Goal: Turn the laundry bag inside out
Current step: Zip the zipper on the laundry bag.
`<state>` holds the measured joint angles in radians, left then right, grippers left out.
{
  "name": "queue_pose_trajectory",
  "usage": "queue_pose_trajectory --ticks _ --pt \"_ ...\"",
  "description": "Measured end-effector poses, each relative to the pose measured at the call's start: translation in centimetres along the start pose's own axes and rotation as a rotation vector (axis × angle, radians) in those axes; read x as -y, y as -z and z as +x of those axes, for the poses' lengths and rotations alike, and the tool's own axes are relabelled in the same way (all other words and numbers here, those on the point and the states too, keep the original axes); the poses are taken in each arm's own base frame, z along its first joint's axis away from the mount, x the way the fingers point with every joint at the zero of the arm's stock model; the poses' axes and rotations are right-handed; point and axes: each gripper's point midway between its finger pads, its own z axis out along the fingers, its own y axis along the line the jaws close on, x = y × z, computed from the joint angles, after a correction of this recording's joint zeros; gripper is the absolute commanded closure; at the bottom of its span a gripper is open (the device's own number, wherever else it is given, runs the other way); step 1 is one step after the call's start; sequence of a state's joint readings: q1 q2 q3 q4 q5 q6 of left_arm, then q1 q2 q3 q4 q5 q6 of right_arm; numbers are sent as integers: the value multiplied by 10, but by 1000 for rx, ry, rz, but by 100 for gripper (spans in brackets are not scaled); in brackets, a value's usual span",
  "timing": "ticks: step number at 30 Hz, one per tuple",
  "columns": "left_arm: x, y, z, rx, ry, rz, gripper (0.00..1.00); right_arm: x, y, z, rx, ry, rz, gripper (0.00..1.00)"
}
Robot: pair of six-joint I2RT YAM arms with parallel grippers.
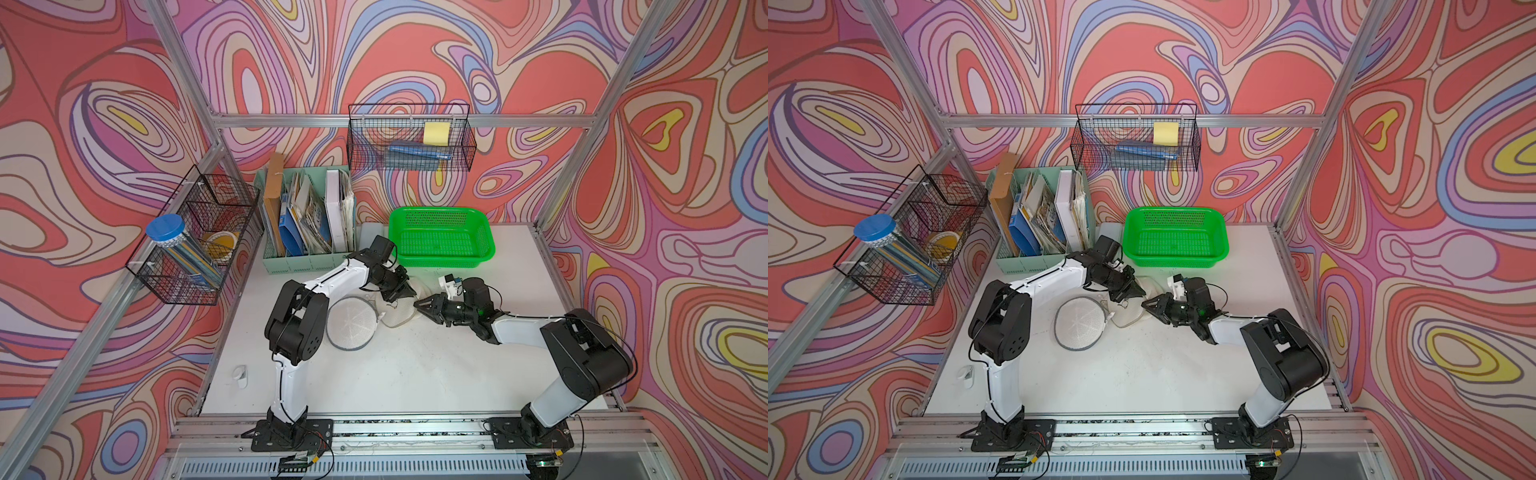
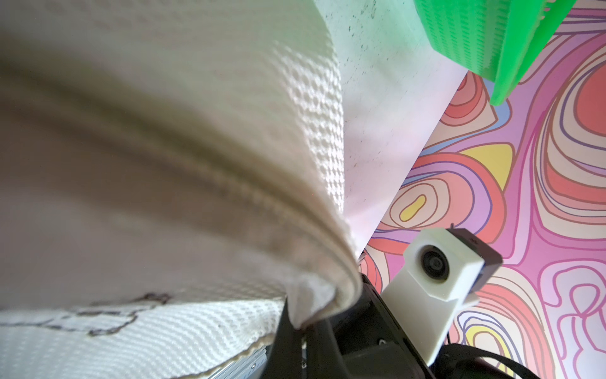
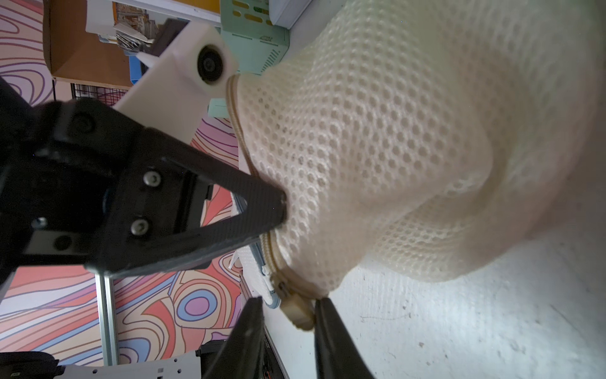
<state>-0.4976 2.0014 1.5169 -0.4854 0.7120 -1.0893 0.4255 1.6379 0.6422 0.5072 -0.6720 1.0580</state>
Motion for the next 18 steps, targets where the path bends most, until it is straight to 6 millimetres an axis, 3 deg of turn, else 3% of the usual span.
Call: queue_pose_trajectory --ticks 6,8,11,18 --pt "0 0 0 0 0 0 100 -2 1 0 -1 4 -3 85" --pt "0 0 0 0 0 0 100 -3 2 0 0 5 -4 94" --pt "0 0 0 0 0 0 100 -3 2 0 -1 8 -4 100" --pt "0 2 -1 -1 8 5 100 -3 2 0 0 11 -4 100"
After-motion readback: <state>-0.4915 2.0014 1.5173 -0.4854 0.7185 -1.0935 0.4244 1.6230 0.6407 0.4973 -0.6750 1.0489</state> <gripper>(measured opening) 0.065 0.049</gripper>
